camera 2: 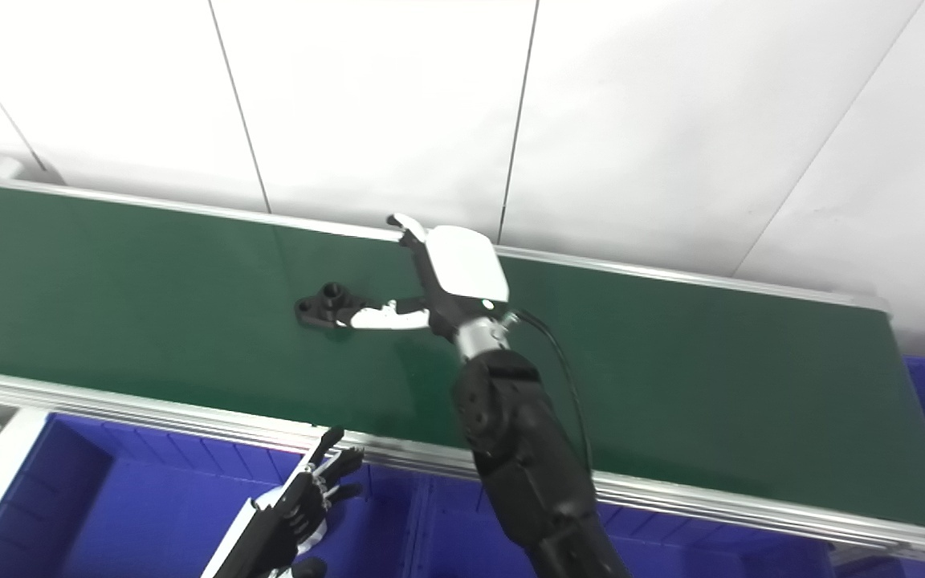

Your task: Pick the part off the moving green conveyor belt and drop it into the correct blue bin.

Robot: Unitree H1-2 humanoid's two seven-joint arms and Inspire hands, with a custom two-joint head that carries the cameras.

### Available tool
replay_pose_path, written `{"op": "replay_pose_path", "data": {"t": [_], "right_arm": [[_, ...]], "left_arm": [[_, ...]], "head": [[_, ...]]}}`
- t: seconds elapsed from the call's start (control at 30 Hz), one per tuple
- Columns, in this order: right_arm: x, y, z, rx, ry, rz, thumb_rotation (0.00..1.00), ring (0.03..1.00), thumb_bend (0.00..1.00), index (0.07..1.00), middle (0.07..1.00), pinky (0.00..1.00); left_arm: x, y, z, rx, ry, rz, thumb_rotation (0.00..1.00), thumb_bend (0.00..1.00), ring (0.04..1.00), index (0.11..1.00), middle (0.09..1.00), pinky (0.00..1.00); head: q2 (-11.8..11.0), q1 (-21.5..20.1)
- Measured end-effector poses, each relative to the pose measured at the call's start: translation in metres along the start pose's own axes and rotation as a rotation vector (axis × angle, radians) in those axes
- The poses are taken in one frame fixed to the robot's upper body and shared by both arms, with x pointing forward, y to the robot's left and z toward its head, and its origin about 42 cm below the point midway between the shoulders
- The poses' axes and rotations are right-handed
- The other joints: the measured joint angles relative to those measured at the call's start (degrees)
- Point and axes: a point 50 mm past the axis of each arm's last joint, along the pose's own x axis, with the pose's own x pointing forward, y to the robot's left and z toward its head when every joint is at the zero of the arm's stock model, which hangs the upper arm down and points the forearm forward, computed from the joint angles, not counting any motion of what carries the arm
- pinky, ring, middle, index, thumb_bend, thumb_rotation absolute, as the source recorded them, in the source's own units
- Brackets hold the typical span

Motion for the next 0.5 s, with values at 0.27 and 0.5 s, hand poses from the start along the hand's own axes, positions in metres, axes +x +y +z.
{"op": "replay_pose_path", "data": {"t": [0.27,0.5], "right_arm": [[0.032,-0.004,-0.002,-0.154,0.004,0.052,0.66,0.608,0.97,0.865,0.792,0.48],[0.042,0.005,-0.014,-0.182,0.045,0.105,0.67,0.602,0.95,0.843,0.792,0.46]], "left_arm": [[0.004,-0.010,0.003,0.008,-0.017,-0.009,0.74,0.80,0.951,0.987,0.960,0.90],[0.006,-0.016,0.003,0.043,-0.019,-0.005,0.75,0.78,0.926,0.971,0.942,0.86]], "head": [[0.2,1.6],[0.0,2.7]]}}
